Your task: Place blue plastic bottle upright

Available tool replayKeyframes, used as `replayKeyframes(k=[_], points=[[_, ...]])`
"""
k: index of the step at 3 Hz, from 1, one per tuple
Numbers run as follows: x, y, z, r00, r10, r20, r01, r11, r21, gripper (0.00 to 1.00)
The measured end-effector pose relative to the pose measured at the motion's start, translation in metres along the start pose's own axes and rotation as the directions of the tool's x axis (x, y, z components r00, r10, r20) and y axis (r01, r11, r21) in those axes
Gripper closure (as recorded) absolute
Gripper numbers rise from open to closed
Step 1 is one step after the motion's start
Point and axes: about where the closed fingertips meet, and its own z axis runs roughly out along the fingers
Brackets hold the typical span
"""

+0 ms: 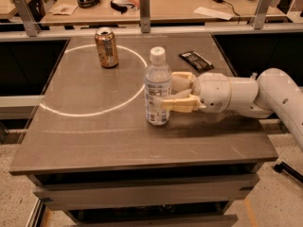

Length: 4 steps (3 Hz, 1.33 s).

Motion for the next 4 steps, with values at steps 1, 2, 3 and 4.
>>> replayKeyframes(k=[1,2,3,4], points=[[0.0,0.0,0.0,1.0,0.0,0.0,0.0,1.0,0.0,0.12],[-0.0008,-0.0088,-0.0023,0.996,0.09,-0.023,-0.09,0.9956,0.026,0.0],[0.0005,-0.0094,-0.0019,0.988,0.149,-0.029,-0.148,0.9886,0.029,0.0],[0.0002,-0.0092,-0.0013,0.989,0.145,-0.028,-0.144,0.9892,0.028,0.0]])
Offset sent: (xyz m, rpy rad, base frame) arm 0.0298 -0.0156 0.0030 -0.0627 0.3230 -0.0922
